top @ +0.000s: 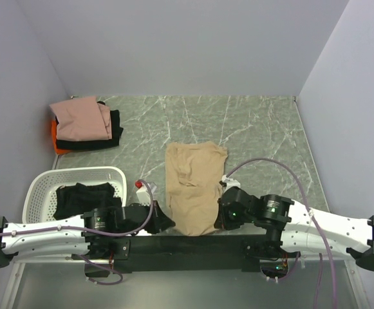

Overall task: Fold and stack the t-shirts
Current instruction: Fold the tshirt

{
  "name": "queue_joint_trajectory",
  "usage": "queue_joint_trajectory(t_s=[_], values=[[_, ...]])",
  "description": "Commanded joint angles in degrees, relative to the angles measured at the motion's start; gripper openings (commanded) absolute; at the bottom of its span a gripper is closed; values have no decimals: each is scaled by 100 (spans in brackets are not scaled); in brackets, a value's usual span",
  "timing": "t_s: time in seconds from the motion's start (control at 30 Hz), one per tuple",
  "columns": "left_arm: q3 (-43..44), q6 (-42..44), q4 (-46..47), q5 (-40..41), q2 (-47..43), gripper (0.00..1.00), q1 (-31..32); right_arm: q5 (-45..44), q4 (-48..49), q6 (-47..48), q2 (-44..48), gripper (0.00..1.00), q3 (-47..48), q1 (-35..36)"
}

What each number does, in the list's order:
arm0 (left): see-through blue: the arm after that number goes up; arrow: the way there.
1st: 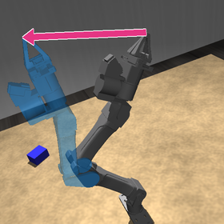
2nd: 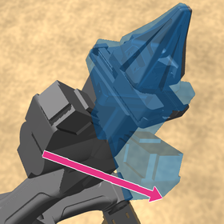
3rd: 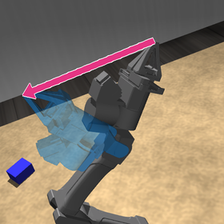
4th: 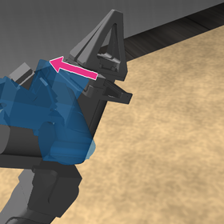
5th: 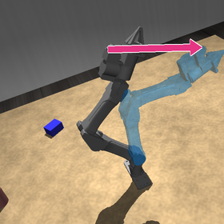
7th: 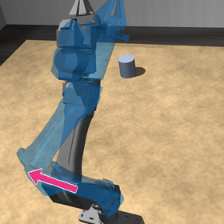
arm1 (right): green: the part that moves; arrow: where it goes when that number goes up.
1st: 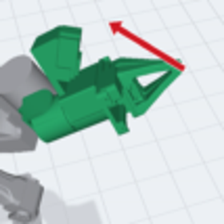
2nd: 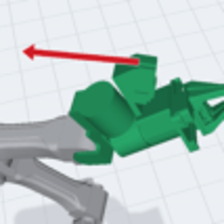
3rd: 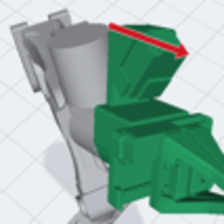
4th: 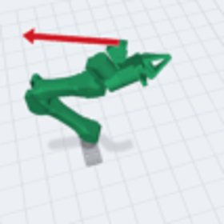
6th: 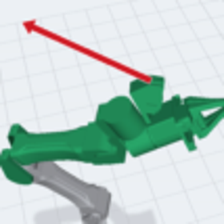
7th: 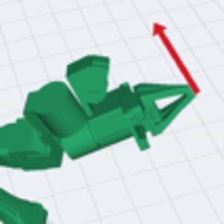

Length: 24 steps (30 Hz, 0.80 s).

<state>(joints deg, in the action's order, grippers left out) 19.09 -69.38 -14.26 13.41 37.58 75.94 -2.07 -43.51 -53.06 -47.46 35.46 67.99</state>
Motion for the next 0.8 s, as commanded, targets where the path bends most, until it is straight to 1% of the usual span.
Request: queue_joint_trajectory(t_s=[0.0,0.13,0.23,0.27,0.33,0.4,0.43,0.47,0.5,0.57,0.7,0.77], values=[[419,180,-42,83,-128,0,70,-294,-527,76,255,0,487,39],[761,338,-41,433,-190,0,79,-768,-729,182,255,0,996,48],[877,469,-7,873,-278,0,79,-1241,-852,304,211,0,1321,31],[894,505,28,1178,-304,0,79,-1418,-887,401,150,0,1401,39],[947,645,64,1435,-252,0,44,-1691,-896,541,70,0,1630,-109],[1210,812,-15,1629,-24,0,-35,-1762,-862,822,-70,0,1762,-276],[1307,995,-33,1682,55,0,-140,-1788,-835,928,-122,0,1867,-477],[1482,1101,-42,1700,230,0,-211,-1780,-748,1155,-210,0,1894,-584],[1544,1346,63,1630,302,0,-385,-1736,-677,1279,-237,0,1946,-733],[1685,1559,213,1420,503,0,-641,-1587,-450,1595,-316,0,1956,-1093],[1791,1989,476,1015,759,0,-1404,-1490,-167,1948,-457,0,2008,-1481],[1844,2095,547,831,855,0,-1590,-1437,-36,2132,-579,0,2052,-1656]])
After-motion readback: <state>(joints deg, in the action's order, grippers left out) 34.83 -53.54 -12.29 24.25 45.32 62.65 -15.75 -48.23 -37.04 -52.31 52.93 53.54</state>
